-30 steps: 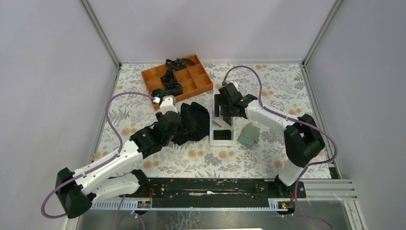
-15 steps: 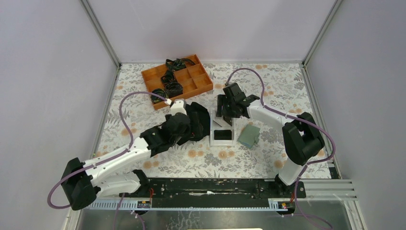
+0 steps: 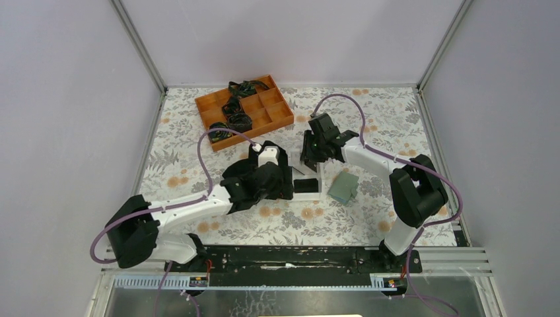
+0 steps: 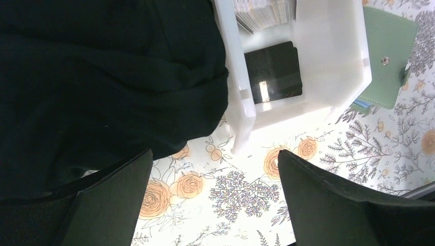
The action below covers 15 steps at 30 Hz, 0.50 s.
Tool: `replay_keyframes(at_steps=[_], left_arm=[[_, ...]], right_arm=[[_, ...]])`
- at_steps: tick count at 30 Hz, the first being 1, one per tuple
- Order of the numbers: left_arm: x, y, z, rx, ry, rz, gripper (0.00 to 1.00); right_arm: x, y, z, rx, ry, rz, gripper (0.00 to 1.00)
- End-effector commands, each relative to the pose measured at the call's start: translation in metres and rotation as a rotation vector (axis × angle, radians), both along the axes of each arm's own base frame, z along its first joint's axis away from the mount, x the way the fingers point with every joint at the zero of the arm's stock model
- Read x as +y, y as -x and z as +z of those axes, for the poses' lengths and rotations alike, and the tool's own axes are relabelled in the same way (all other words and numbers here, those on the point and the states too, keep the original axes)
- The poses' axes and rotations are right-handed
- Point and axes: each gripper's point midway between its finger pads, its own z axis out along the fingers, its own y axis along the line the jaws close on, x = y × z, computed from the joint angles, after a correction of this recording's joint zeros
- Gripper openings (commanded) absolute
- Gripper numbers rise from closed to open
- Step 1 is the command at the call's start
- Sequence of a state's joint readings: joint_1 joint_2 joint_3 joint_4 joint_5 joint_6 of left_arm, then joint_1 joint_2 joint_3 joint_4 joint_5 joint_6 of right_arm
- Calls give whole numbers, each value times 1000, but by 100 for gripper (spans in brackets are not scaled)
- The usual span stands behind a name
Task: Put the credit cards into the card holder
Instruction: Pick up the credit card from the storage box.
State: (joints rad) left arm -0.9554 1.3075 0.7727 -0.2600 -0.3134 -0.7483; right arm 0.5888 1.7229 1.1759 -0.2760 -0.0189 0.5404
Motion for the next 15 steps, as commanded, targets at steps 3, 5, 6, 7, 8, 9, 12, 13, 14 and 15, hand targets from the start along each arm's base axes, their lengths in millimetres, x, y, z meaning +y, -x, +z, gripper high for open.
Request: replay_keyframes(at_steps=[3, 5, 6, 7, 8, 9, 12, 13, 14, 15], left_arm=[[-31, -9, 13, -44, 42, -53, 100], [-31, -10, 9, -40, 29, -51, 100], [-31, -10, 6, -38, 24, -50, 99], [-31, -11, 4, -36, 18, -49, 99], [-31, -11, 3, -35, 12, -47, 97], [-31, -11, 1, -34, 7, -50, 96], [-33, -13, -1, -32, -9, -49, 93], [-33, -14, -1, -33, -12, -48, 92], [-34, -15, -1, -34, -13, -51, 91], [-35, -16, 0, -36, -14, -52, 90]], right_arm=[[9, -2, 18, -1, -28, 17, 36], [9, -3, 20, -1, -25, 15, 32], [9, -4, 22, -3, -23, 14, 30], [9, -4, 23, -3, -22, 13, 27], [8, -4, 25, -7, -20, 11, 25], [8, -5, 27, -10, -20, 9, 24], [8, -7, 30, -12, -13, 9, 19], [7, -7, 30, -10, -7, 10, 18], [7, -8, 31, -12, -4, 10, 17], [7, -8, 32, -14, -1, 9, 16]])
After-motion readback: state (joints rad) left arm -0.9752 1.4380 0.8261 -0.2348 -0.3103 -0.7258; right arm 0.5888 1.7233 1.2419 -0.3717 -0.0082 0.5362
